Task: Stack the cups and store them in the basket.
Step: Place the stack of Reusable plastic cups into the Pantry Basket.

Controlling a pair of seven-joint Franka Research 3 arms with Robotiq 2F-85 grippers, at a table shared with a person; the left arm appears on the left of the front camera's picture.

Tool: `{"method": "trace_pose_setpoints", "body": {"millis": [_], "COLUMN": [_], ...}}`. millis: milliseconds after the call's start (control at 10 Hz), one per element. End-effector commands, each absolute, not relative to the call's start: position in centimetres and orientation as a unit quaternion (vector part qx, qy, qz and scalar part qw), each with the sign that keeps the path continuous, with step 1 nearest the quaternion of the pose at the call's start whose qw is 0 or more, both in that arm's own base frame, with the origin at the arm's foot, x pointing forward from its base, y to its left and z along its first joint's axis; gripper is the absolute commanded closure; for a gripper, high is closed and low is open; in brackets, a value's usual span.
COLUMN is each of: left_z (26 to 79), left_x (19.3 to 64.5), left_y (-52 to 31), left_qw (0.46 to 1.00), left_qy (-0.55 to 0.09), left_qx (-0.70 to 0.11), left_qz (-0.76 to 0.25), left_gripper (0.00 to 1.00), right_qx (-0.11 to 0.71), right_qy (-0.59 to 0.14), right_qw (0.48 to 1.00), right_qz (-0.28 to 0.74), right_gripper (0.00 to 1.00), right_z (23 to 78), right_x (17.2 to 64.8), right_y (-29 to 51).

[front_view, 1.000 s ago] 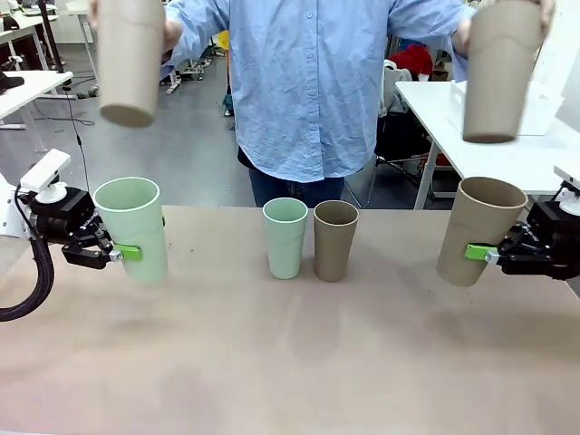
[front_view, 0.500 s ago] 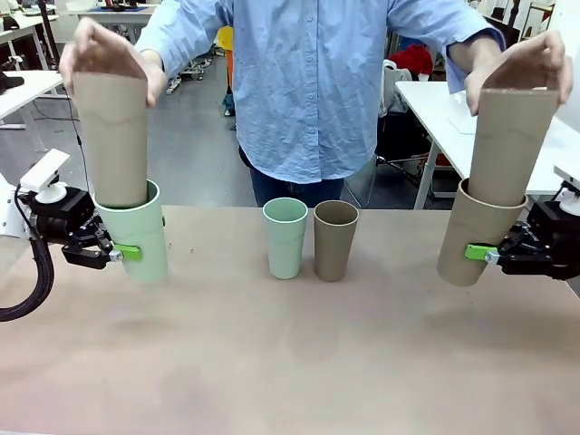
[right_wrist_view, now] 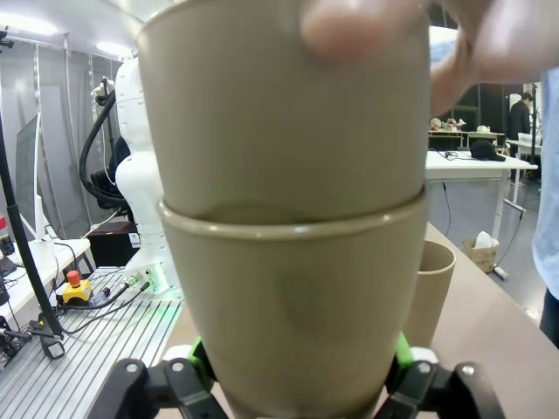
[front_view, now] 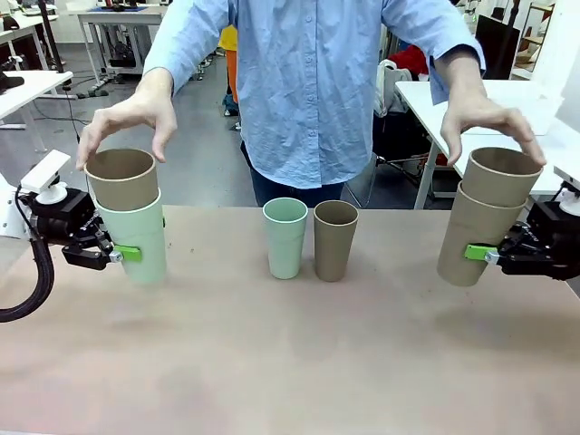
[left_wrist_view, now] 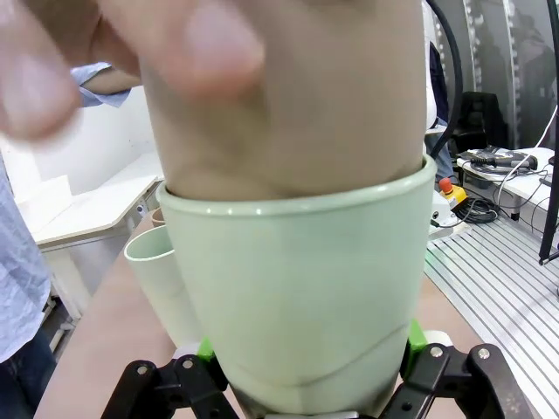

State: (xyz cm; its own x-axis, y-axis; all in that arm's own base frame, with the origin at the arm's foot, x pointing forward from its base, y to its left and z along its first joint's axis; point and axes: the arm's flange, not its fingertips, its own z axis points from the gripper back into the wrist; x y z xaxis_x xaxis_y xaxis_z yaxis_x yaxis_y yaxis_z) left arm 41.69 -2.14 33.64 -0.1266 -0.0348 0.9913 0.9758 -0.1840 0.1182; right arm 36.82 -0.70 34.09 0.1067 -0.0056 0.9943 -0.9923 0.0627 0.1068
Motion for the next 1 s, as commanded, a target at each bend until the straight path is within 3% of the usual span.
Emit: {"method": "trace_pose_setpoints", "body": {"millis": [0,900], "left_z": [34.19,34.19], "left_x": [41.74,41.74], "left_y": [-2.15,-2.15], "left_qw": [0.428,0.428], "left_qy": [-0.471,-0.471], "left_qx": [-0.503,-0.503], "left_qz": [-0.584,-0.584], "left_gripper": [0.15,0.15], "right_qx": [0.509,0.509], "right_qy": [-0.491,-0.491], "right_qw": [0.539,0.539], "right_qz": [0.457,0.457], "right_gripper": [0.15,0.15], "right_z": [34.40,34.40], "right_x": [36.80,36.80], "right_y": [-0.79,-0.79]}}
